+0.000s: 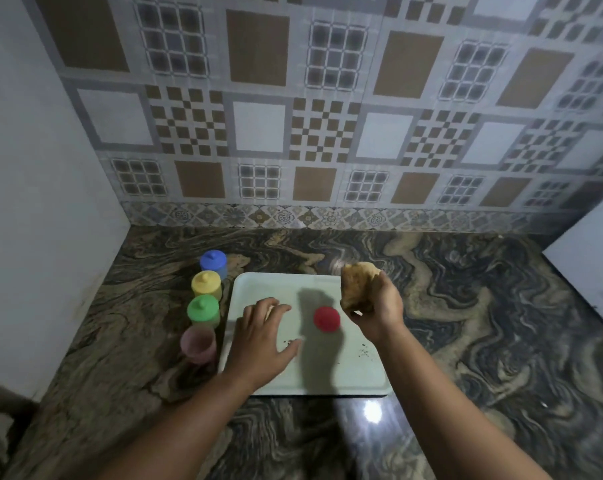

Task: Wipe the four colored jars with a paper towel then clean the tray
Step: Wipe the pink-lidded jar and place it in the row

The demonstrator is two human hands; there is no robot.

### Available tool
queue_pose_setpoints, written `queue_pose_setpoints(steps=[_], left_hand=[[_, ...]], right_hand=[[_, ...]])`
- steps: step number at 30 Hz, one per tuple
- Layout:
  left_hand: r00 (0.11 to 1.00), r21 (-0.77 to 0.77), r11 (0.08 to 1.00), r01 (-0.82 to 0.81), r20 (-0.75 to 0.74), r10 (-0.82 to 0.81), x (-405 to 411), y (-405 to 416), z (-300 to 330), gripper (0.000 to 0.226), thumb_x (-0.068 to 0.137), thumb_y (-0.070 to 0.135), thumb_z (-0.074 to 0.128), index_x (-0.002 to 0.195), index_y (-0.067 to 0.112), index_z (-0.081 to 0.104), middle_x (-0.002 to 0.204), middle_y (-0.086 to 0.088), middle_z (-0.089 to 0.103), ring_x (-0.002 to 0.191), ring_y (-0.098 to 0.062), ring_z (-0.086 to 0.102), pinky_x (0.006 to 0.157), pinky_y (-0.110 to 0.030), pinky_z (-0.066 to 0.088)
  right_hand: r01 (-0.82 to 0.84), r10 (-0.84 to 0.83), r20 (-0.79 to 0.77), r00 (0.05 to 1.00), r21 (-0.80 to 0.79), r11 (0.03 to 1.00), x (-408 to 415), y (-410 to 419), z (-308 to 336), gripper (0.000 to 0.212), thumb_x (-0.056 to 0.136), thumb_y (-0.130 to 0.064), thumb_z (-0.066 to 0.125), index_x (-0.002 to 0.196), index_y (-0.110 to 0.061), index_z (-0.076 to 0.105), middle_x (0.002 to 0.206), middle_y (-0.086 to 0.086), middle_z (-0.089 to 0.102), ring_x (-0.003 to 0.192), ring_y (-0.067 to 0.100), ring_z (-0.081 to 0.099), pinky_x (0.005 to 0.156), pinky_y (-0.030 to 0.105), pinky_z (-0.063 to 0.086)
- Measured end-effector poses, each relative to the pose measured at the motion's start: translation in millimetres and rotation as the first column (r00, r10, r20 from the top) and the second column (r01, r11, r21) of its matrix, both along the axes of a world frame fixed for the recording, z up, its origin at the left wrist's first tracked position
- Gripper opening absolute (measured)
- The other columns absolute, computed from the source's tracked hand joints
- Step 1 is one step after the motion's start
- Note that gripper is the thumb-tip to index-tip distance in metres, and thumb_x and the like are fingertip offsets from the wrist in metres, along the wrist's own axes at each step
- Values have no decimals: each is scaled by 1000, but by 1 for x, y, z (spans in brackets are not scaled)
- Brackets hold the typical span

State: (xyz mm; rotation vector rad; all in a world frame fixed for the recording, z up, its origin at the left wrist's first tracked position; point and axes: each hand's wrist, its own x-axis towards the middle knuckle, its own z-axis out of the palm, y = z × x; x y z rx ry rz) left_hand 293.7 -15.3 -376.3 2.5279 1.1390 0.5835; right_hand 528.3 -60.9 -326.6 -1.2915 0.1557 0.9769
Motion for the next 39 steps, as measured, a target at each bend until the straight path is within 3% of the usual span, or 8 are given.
queue_pose_setpoints(steps=[4,9,12,19,23,28,34,39], left_hand=[[971,-181,982,59,-219,-99,61,13,-15,71,84,61,59,146,29,43,140,4,41,128,-25,43,103,-41,40],[946,-279,960,6,-309,-95,99,31,-39,85,79,65,67,150,28,40,136,-2,45,126,-29,47,105,-41,40],[942,-250,968,-4,-327,-80,111,39,-49,83,77,65,68,149,31,44,130,-3,48,121,-30,49,102,-40,40],[981,-272,962,-20,-192,-35,115,40,-39,55,72,57,75,121,35,63,117,4,59,106,-25,60,92,-37,48],[964,-650,758,-50,166,206,122,29,-21,51,69,31,87,113,34,63,91,12,73,80,-9,71,78,-35,58],[814,-860,510,25,314,490,128,18,-2,55,70,9,86,117,28,65,92,-1,77,81,-18,76,82,-48,62],[598,-897,268,352,436,672,111,-11,33,40,95,5,65,133,15,60,114,-10,74,100,-24,75,81,-34,62],[488,-878,193,438,413,769,88,-26,48,44,99,-3,53,142,8,51,121,-22,69,105,-31,73,82,-38,63]], right_hand=[[48,-48,-5,999,-23,999,24,-12,-12,47,96,-51,61,133,-22,66,128,16,72,103,36,69,73,49,60],[41,-41,-1,999,-21,999,44,-25,-25,42,101,-48,58,128,-19,70,128,18,72,92,32,67,69,40,57],[36,-36,1,999,-46,998,51,-28,-30,28,103,-45,58,113,-23,72,117,14,75,92,31,67,80,44,53],[-102,132,165,977,-180,978,47,-23,-45,25,100,-30,61,109,-10,75,86,9,76,70,23,62,65,34,50],[-177,252,455,854,-201,963,33,-22,-55,15,103,-24,64,96,-16,75,80,1,73,71,17,61,62,31,48],[-325,329,534,779,-105,940,0,-26,-39,19,108,-26,59,104,-20,76,76,-9,72,73,7,65,66,29,55],[-325,284,437,854,20,946,-23,-36,-6,24,110,-27,54,106,-21,78,81,11,70,74,26,61,66,38,53],[-354,324,399,858,3,935,-37,-48,14,32,111,-25,49,96,-26,77,85,17,61,79,30,54,74,45,53]])
